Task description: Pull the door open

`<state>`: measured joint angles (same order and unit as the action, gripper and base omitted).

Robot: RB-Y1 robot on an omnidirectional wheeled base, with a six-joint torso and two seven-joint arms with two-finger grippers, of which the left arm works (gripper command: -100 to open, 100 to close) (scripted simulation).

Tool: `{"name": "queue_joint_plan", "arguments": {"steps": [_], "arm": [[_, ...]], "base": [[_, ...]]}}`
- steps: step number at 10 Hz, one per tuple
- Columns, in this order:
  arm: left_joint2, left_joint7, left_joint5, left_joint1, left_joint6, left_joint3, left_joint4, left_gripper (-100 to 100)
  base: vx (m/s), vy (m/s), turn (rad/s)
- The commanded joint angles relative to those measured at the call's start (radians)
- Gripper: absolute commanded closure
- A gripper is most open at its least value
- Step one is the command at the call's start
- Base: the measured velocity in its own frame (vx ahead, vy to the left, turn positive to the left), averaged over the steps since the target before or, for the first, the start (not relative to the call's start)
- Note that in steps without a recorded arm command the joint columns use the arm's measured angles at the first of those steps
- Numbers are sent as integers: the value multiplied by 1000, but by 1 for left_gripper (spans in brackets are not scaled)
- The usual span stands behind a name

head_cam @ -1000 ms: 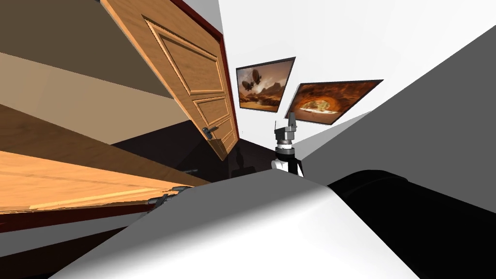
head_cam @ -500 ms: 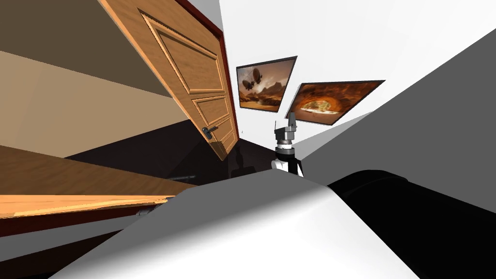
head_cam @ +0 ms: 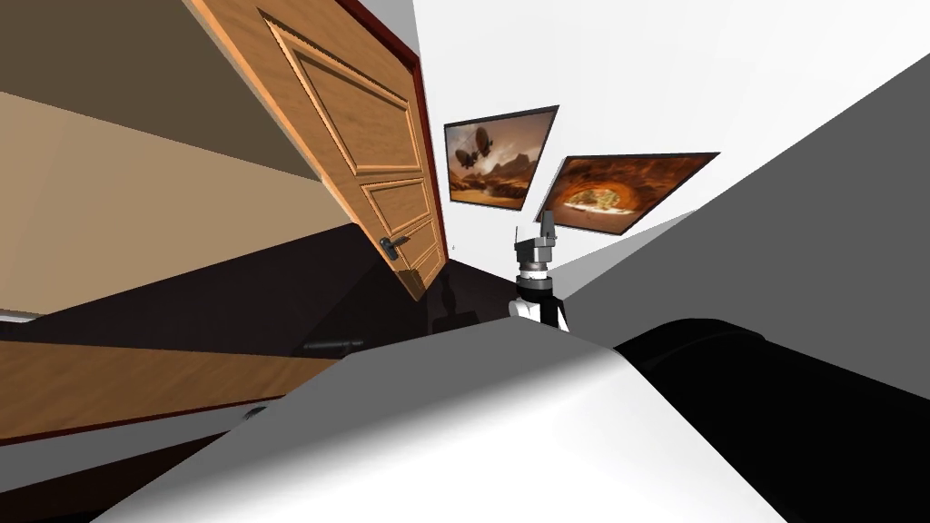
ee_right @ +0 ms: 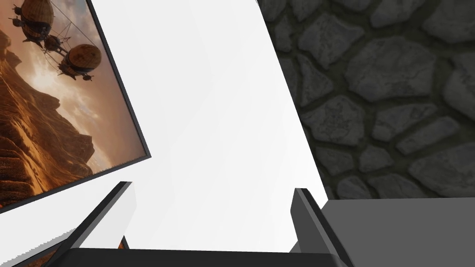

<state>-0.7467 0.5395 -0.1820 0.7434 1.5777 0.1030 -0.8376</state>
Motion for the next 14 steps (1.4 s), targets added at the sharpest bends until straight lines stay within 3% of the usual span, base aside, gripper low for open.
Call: {"name": "queue_joint_plan", "arguments": {"steps": [1, 3, 9, 14], "arm": [[0, 6, 5, 9, 29, 7, 22, 100], [1, 10, 3, -24, 9, 4, 30, 100], [9, 17, 3, -78, -16, 7, 36, 100], [19, 27, 3, -144, -30, 12, 54, 100]], "base": [[-20, 13, 3], [14, -36, -93], [90, -98, -129], [96, -136, -202]]}}
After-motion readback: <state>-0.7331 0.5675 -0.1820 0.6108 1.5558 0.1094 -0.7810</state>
